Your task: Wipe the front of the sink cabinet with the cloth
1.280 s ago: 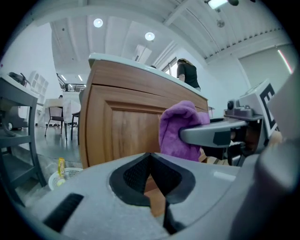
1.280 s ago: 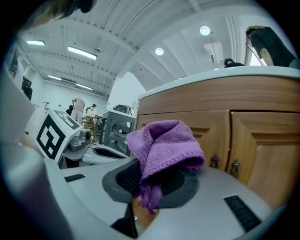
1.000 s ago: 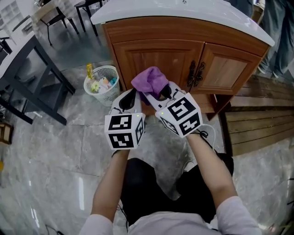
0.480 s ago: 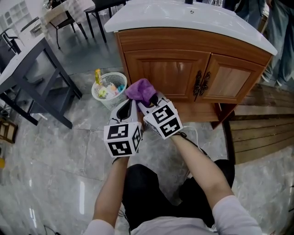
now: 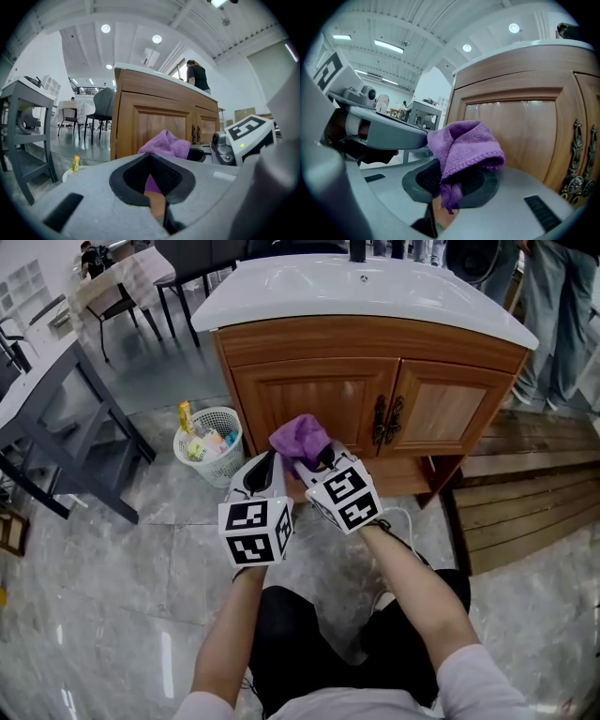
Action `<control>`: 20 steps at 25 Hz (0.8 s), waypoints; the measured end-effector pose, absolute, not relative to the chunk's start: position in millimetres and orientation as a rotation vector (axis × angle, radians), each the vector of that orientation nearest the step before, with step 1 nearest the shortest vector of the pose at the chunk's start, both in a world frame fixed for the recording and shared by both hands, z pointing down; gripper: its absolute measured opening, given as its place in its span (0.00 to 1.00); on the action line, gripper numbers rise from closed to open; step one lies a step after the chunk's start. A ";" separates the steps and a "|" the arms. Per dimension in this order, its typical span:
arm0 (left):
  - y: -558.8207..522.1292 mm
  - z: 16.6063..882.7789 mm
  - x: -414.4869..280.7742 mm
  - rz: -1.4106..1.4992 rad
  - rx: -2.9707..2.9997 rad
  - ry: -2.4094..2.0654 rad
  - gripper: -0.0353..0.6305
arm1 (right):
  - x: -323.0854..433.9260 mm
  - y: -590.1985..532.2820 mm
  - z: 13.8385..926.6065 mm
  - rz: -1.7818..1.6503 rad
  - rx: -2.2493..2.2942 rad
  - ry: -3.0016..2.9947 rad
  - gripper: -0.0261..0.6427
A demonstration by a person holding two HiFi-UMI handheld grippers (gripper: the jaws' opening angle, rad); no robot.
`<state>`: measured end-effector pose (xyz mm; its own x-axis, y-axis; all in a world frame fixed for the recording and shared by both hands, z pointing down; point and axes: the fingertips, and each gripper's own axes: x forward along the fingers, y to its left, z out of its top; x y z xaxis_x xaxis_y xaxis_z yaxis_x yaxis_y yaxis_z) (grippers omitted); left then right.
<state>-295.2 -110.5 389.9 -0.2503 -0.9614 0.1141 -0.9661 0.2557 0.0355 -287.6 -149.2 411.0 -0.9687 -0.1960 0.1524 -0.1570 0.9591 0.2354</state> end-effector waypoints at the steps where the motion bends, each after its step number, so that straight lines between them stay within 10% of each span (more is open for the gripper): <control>1: -114.3 388.4 -290.7 0.063 1.865 -2.390 0.06 | -281.6 -153.1 410.1 -0.336 0.280 -2.931 0.14; 20: -189.6 366.3 -200.8 0.055 2.140 -2.188 0.06 | -165.1 -214.3 386.8 -0.417 0.516 -2.845 0.14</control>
<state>-200.8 -189.6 366.3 -0.0211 -0.9963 0.0828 -0.9992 0.0237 0.0307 -165.1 -214.3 386.8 -0.9142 -0.3711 0.1627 -0.3087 0.8980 0.3135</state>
